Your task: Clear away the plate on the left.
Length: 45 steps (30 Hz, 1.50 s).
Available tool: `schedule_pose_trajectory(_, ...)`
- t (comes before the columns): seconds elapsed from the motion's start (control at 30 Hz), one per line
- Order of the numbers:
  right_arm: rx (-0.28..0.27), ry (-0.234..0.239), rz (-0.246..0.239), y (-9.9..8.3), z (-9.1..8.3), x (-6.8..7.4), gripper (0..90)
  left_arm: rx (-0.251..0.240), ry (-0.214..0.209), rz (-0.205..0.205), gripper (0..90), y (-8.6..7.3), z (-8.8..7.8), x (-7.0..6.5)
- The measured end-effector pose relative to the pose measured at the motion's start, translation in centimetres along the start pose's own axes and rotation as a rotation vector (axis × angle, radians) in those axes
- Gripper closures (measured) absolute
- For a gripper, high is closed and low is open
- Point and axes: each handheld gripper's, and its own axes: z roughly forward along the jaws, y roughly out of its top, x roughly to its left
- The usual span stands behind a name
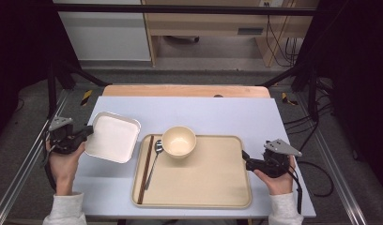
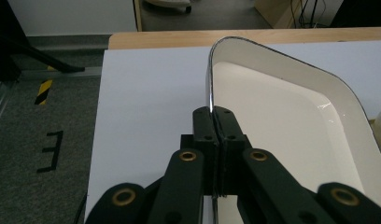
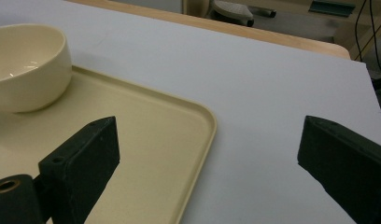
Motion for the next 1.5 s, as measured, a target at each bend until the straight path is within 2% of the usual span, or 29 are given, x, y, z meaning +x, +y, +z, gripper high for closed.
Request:
schedule_pose_trajectory(0.13, 0.001, -0.003, -0.005, 0.0, 0.0, 0.0, 6.0, -0.017, -0.010, 0.011, 89.0, 0.3, -0.5, -0.5)
schedule_pose_trajectory(0.53, -0.001, -0.001, -0.005, 0.0, 0.0, 0.0, 6.0, -0.117, -0.054, 0.074, 89.0, 1.6, -3.0, -3.4)
schedule_pose_trajectory(0.7, -0.002, 0.000, -0.005, 0.0, 0.0, 0.0, 6.0, -0.135, -0.072, 0.090, 89.0, 1.9, -3.6, -4.3)
schedule_pose_trajectory(0.87, -0.002, -0.001, -0.006, 0.0, 0.0, 0.0, 6.0, -0.162, -0.102, 0.128, 88.9, 2.2, -4.5, -5.8)
schedule_pose_trajectory(0.9, -0.002, -0.001, -0.006, 0.0, 0.0, 0.0, 6.0, -0.162, -0.102, 0.128, 89.0, 2.2, -4.5, -5.8)
schedule_pose_trajectory(1.0, -0.002, 0.000, -0.006, 0.0, 0.0, 0.0, 6.0, -0.170, -0.121, 0.167, 89.0, 2.4, -4.8, -7.2)
schedule_pose_trajectory(1.17, -0.002, -0.001, -0.007, 0.0, 0.0, 0.0, 6.0, -0.167, -0.138, 0.199, 89.0, 2.3, -4.7, -8.4)
schedule_pose_trajectory(1.5, -0.003, 0.002, -0.006, 0.0, 0.0, 0.0, 6.0, -0.139, -0.184, 0.281, 89.0, 2.1, -4.0, -11.4)
